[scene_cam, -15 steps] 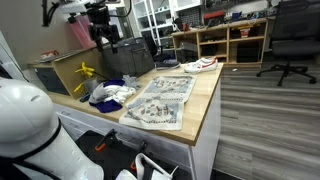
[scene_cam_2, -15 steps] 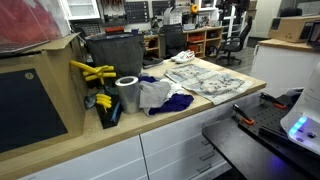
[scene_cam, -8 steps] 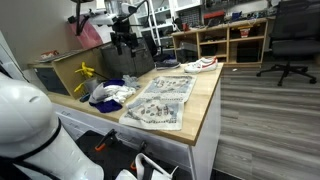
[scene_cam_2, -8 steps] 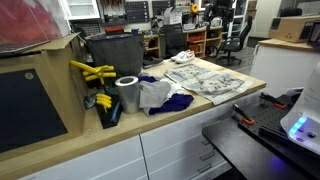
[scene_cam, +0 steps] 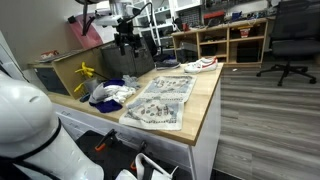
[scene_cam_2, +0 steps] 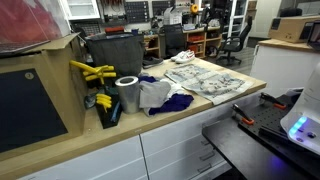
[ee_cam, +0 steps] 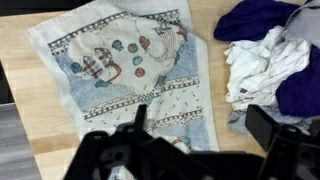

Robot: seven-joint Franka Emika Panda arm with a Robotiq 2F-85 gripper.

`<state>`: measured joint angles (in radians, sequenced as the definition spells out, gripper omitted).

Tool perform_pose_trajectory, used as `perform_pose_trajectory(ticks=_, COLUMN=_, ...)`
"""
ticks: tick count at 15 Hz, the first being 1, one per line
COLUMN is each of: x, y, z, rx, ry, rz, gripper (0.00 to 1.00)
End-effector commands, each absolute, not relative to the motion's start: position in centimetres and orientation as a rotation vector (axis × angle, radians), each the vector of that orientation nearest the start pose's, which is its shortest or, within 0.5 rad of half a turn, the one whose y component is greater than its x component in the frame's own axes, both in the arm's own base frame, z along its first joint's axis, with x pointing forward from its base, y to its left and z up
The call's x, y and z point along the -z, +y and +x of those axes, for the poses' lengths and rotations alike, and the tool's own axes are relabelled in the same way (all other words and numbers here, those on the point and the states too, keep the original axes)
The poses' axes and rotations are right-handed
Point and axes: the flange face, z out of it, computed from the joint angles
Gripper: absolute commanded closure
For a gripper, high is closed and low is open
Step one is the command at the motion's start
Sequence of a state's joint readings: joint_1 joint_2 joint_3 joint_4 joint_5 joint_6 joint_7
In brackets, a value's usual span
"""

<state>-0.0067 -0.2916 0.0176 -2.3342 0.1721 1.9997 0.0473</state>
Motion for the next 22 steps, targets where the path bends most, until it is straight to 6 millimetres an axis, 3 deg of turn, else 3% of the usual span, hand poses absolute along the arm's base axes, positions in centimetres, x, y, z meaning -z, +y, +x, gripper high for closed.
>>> perform_pose_trajectory(ticks=1, x=-43.4, y=1.8, z=45.2, rx=-0.079, ry=0.162, rz=-3.024, gripper=0.0)
perform_pose_trajectory(ticks=6, x=-41.0, y=1.5, z=48.4, rx=-0.025, ry=0.221, rz=-3.021, gripper=0.0)
perform_pose_trajectory(ticks=14, x=-36.7, y=-0.8, z=56.2, rx=0.028, ry=0.383, rz=-3.019, gripper=0.0)
perform_pose_trajectory(ticks=22, x=-34.7, y=-3.1, z=63.6, rx=0.075, ry=0.581, rz=-2.988, gripper=0.0)
